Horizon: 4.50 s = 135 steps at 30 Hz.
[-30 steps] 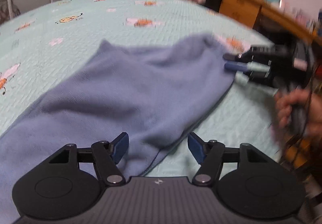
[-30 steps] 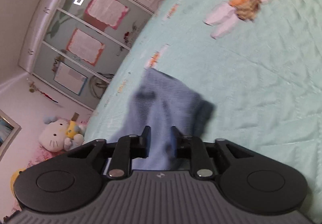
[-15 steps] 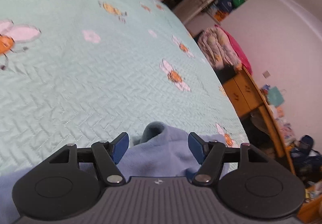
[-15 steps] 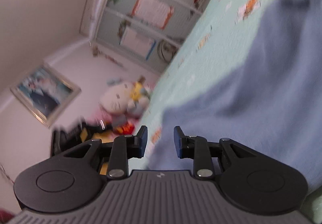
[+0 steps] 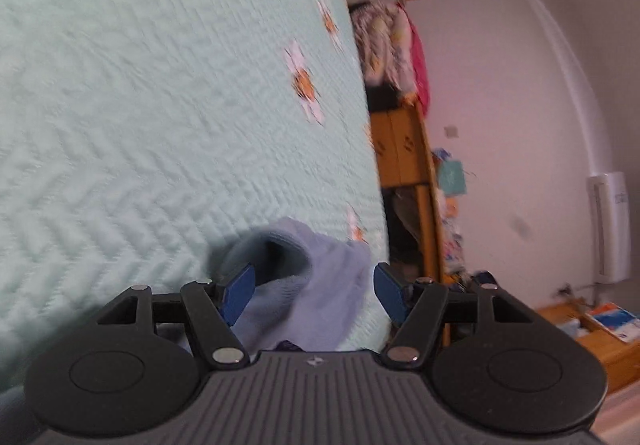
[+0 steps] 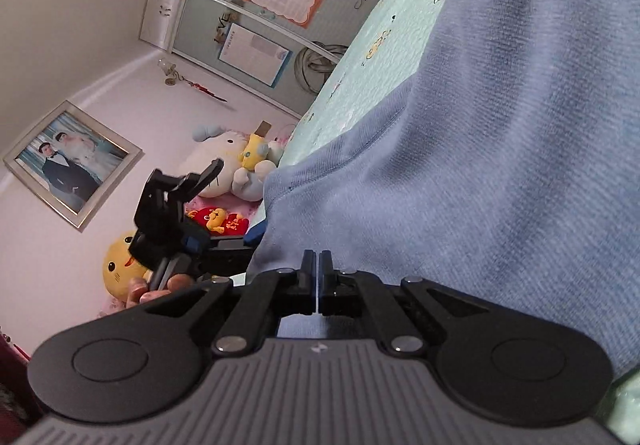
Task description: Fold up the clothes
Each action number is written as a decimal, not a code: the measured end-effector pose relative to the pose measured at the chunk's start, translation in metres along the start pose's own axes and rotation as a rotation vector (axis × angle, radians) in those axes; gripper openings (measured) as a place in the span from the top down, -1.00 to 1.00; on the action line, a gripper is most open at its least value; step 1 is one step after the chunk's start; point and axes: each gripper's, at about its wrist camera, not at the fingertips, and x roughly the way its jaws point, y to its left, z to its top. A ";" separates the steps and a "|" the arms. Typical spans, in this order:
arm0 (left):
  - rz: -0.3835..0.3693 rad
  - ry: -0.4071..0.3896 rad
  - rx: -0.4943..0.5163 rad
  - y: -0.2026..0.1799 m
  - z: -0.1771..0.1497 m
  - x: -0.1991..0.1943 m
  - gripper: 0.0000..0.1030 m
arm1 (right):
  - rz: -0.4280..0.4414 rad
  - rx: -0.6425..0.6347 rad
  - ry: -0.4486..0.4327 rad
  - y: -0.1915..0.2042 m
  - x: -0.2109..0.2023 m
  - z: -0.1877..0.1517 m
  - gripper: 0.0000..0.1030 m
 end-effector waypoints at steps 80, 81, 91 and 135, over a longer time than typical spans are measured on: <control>0.382 -0.310 -0.007 0.011 -0.164 -0.108 -0.07 | -0.450 0.239 -0.319 0.001 -0.153 0.028 -0.48; 0.382 -0.312 -0.006 0.011 -0.165 -0.108 -0.07 | -0.455 0.248 -0.294 0.001 -0.150 0.028 -0.50; 0.373 -0.327 -0.014 0.011 -0.170 -0.111 -0.07 | -0.391 0.160 -0.308 -0.011 -0.122 0.048 -0.54; 0.581 -0.092 0.475 -0.043 -0.166 0.008 0.30 | -0.380 -0.061 -0.245 -0.029 -0.066 0.094 1.00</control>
